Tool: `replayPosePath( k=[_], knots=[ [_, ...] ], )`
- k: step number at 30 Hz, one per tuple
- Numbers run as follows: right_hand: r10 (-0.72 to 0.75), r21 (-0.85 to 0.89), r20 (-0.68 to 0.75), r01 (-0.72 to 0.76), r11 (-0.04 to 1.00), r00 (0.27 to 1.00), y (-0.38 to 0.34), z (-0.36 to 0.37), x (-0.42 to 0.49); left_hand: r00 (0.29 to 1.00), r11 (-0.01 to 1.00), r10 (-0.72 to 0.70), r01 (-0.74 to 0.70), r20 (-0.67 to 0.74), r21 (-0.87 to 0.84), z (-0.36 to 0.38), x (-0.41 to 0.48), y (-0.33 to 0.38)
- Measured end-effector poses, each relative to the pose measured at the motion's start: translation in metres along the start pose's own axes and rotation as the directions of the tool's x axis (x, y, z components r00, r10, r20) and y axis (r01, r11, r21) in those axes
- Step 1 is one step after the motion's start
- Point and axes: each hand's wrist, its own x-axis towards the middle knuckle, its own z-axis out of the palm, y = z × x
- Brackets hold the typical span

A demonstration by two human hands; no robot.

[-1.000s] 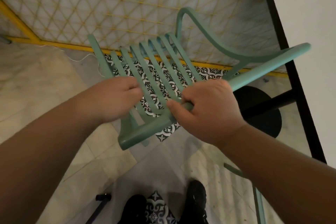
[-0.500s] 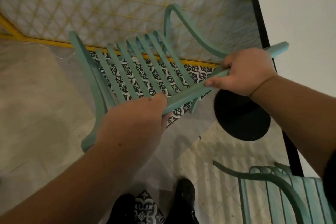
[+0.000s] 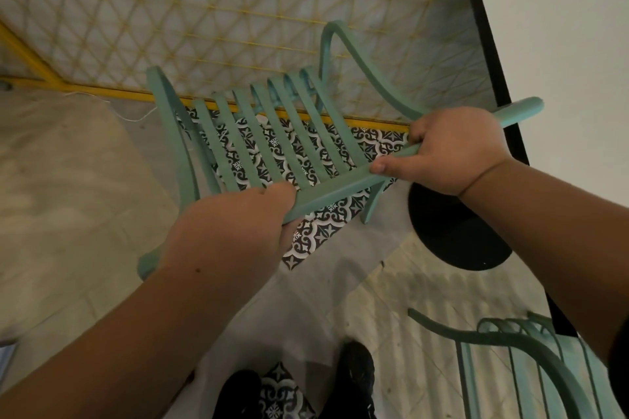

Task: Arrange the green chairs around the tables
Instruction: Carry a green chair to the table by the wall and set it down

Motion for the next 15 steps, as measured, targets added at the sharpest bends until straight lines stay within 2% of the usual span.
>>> replayPosePath(
  k=[7, 12, 15],
  knots=[
    [0.061, 0.004, -0.040, -0.061, 0.998, 0.997, -0.022, 0.004, -0.012, 0.999, 0.998, 0.049, -0.050, 0.014, 0.039, -0.003, -0.003, -0.029],
    [0.098, 0.046, -0.080, -0.095, 0.994, 0.992, -0.042, 0.004, -0.017, 0.994, 0.998, 0.062, -0.064, 0.087, 0.021, -0.008, -0.004, -0.050],
    [0.122, 0.055, -0.053, -0.119, 0.991, 0.991, -0.054, 0.004, -0.018, 0.989, 0.998, 0.058, -0.062, 0.138, 0.021, -0.013, -0.001, -0.065]
  ],
)
